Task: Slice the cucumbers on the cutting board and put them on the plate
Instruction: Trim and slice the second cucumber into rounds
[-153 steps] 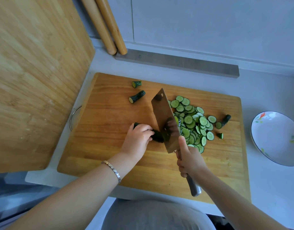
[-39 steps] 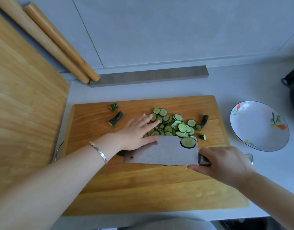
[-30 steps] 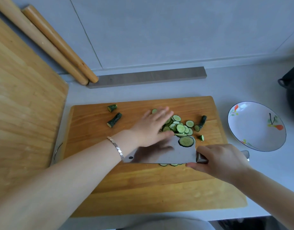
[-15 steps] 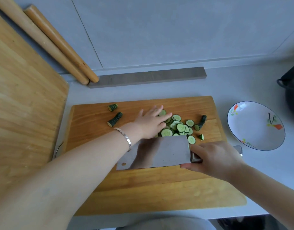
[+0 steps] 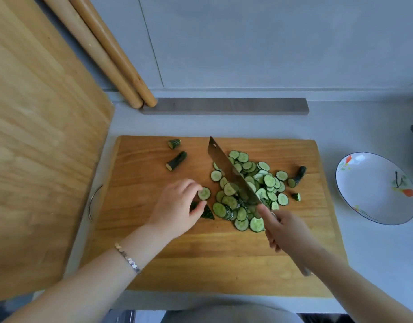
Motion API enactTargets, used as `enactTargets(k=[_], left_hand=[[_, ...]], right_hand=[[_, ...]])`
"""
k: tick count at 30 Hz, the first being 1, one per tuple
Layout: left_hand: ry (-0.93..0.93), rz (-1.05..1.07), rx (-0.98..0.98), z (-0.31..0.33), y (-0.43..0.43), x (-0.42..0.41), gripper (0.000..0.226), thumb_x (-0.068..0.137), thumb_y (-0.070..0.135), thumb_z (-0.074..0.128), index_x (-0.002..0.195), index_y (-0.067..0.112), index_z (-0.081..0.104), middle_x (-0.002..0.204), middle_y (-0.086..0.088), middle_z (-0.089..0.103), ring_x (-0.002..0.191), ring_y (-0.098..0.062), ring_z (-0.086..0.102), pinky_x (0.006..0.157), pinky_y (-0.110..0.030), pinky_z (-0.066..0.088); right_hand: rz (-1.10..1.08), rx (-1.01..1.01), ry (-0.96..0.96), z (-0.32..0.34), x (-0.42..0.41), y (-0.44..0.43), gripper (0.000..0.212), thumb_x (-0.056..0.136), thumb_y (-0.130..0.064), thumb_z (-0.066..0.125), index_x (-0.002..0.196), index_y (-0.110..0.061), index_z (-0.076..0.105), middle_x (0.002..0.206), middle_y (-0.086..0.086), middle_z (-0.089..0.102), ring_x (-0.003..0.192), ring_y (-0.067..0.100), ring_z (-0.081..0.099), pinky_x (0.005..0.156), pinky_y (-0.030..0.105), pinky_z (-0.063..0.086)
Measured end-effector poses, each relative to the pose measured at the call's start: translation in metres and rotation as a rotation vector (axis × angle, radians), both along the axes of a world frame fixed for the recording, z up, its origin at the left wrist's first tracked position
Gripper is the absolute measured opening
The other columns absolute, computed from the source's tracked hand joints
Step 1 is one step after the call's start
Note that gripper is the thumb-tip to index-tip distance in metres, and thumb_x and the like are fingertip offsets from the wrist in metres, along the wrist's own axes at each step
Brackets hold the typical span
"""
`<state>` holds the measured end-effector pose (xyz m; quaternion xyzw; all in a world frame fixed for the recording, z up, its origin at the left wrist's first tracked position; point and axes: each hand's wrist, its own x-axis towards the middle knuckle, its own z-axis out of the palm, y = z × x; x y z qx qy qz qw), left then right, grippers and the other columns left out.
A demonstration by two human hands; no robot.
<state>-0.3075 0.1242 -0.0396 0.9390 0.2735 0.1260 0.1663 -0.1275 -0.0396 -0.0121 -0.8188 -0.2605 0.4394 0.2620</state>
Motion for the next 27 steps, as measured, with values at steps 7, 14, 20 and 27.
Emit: enactTargets(k=[7,14,20,27], left_hand=[[0.244,0.13,-0.037,-0.026,-0.001,-0.031,0.038,0.068,0.017,0.08,0.104,0.011,0.067,0.099,-0.003,0.067,0.085,-0.026,0.063,0.069,-0.038,0.051],[0.164,0.237,-0.115,-0.027,-0.004,-0.033,0.036,0.072,0.007,0.075,0.107,0.008,0.066,0.106,-0.006,0.065,0.099,-0.028,0.058,0.075,-0.039,0.052],[0.125,0.407,-0.173,-0.027,0.0,-0.039,0.03,0.079,0.002,0.067,0.108,0.009,0.061,0.108,-0.004,0.062,0.1,-0.025,0.053,0.071,-0.035,0.049],[0.135,0.391,-0.121,-0.028,0.003,-0.052,0.032,0.072,-0.005,0.072,0.1,0.006,0.063,0.1,-0.006,0.065,0.094,-0.029,0.058,0.064,-0.035,0.049]], right_hand=[[-0.051,-0.068,0.319,-0.013,-0.032,0.016,0.05,0.094,-0.052,0.039,0.064,-0.012,0.044,0.045,-0.003,0.039,0.035,0.012,0.036,0.043,0.025,0.039],[-0.046,-0.094,0.376,-0.015,-0.039,0.02,0.051,0.095,-0.053,0.036,0.062,-0.013,0.04,0.046,-0.001,0.033,0.037,0.014,0.03,0.042,0.023,0.033],[-0.147,-0.074,0.447,-0.007,-0.038,0.016,0.054,0.093,-0.057,0.035,0.065,-0.012,0.039,0.048,0.0,0.029,0.039,0.015,0.026,0.042,0.022,0.029],[-0.13,-0.113,0.473,-0.019,-0.067,0.025,0.055,0.093,-0.059,0.034,0.063,-0.013,0.04,0.045,-0.002,0.032,0.037,0.014,0.029,0.041,0.022,0.033]])
